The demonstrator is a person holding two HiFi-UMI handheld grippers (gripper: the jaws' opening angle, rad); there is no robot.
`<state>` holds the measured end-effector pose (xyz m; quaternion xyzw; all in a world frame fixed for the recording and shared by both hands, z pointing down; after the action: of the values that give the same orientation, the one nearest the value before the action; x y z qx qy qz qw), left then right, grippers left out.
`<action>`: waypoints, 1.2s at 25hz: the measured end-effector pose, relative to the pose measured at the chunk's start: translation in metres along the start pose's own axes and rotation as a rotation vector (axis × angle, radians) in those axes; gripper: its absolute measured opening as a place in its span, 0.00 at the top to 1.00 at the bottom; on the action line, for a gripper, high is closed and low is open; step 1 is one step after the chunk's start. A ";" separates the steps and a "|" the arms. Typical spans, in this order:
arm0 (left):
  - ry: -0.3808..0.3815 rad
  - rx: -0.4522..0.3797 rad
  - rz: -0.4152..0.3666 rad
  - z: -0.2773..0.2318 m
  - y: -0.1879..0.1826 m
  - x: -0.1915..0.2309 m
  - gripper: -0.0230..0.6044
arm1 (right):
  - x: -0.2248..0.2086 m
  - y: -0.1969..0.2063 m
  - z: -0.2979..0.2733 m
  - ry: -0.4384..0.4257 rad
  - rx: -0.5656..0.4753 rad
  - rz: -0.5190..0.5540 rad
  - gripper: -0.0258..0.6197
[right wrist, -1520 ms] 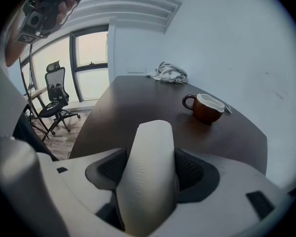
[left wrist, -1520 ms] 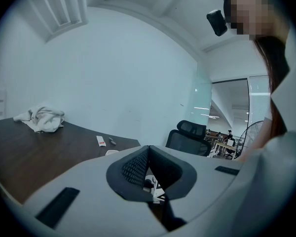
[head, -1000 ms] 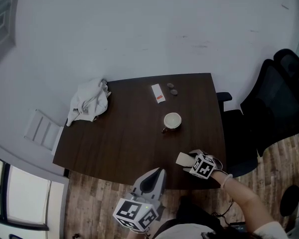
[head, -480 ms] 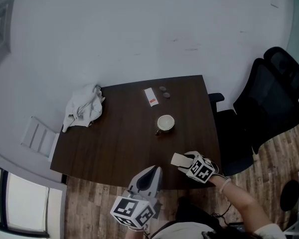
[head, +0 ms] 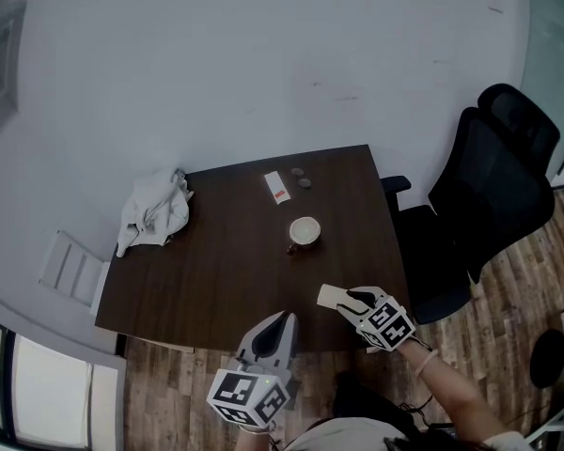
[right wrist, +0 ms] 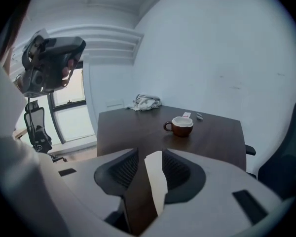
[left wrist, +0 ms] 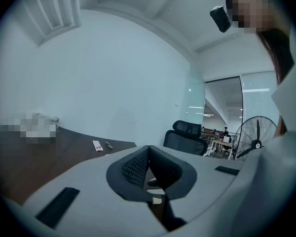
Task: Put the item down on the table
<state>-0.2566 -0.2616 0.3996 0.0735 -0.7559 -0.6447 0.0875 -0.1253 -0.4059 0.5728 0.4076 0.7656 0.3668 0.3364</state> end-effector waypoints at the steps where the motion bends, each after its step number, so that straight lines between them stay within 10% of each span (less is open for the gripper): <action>1: 0.000 0.000 0.004 0.004 0.001 -0.001 0.93 | 0.004 -0.001 0.005 0.003 -0.017 -0.007 0.72; 30: 0.035 -0.068 -0.050 0.113 -0.006 -0.048 0.93 | 0.130 -0.008 0.143 0.156 -0.343 -0.042 0.95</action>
<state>-0.2355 -0.1428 0.3747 0.1007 -0.7298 -0.6706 0.0870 -0.0692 -0.2542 0.4661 0.2987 0.7238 0.5154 0.3483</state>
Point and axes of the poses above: the fingertips, and each gripper's own axes: z backward along the fingers, x to its left, y out of its underside, the point moved 7 cm from there along z, backward along the fingers, and after that the axes turned 12 degrees about -z, right-handed, at the moved point
